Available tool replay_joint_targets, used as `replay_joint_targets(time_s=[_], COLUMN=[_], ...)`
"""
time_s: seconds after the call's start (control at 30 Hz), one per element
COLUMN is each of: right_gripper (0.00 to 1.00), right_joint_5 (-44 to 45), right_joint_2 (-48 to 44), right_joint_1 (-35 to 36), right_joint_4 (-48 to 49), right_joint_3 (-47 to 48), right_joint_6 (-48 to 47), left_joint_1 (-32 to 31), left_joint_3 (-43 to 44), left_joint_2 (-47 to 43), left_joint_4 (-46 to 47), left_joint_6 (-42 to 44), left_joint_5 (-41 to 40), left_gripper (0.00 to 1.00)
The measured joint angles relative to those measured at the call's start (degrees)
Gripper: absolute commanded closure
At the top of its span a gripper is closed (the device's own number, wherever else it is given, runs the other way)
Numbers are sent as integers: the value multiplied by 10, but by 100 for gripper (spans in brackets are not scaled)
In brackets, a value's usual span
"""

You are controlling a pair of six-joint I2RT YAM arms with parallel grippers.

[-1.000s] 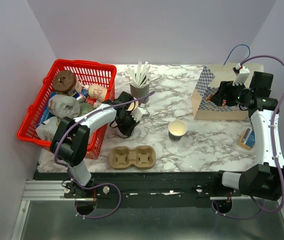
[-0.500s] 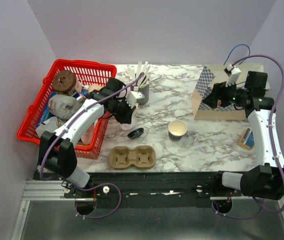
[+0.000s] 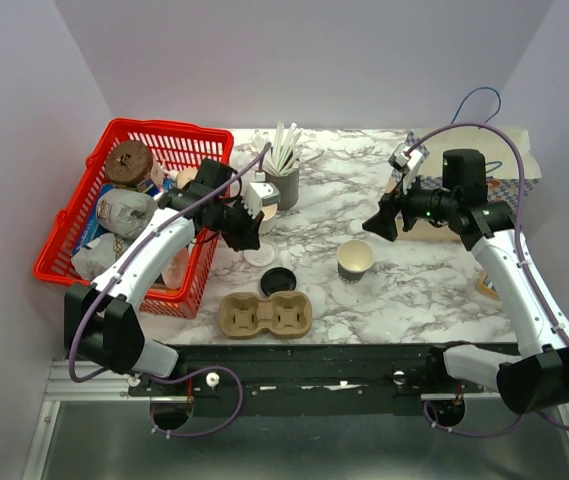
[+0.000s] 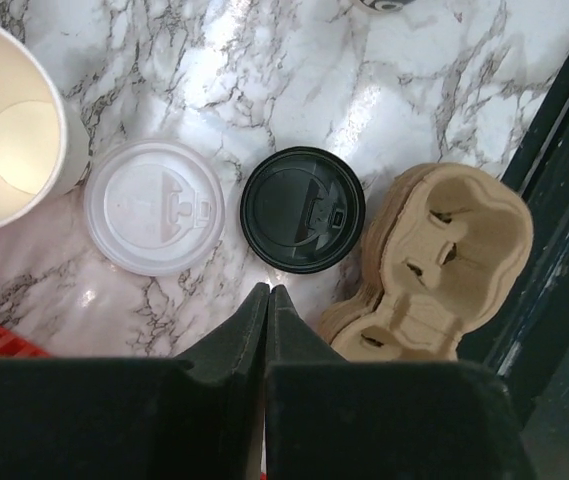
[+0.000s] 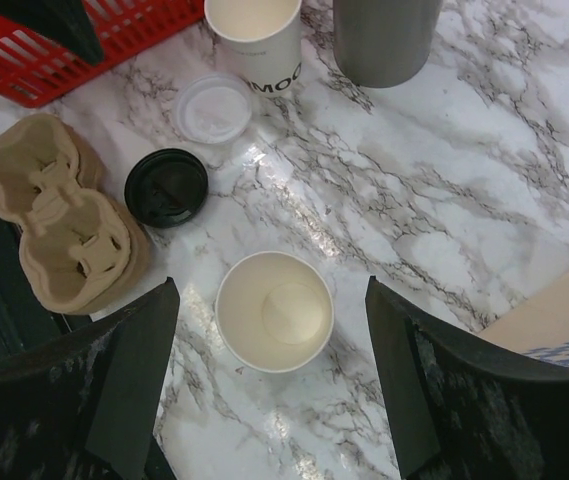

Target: Pack the takeout coffee

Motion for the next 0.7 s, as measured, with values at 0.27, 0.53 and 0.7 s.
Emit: replay_joint_targets(time_s=[0.27, 0.53, 0.7], right_gripper=[16, 16, 15], right_joint_5=[0, 8, 19], right_joint_2=[2, -13, -28], right_joint_1=[0, 0, 0], right_joint_4=[0, -11, -16], right_joint_3=[22, 22, 22], right_joint_6=[-18, -31, -35], left_joint_1=[-35, -53, -68], left_joint_3=[-78, -81, -90], left_joint_2=[-18, 38, 74], left_joint_4=[27, 54, 77], left_joint_6=[120, 214, 247], left_joint_5=[-51, -95, -113], left_gripper=[72, 71, 72])
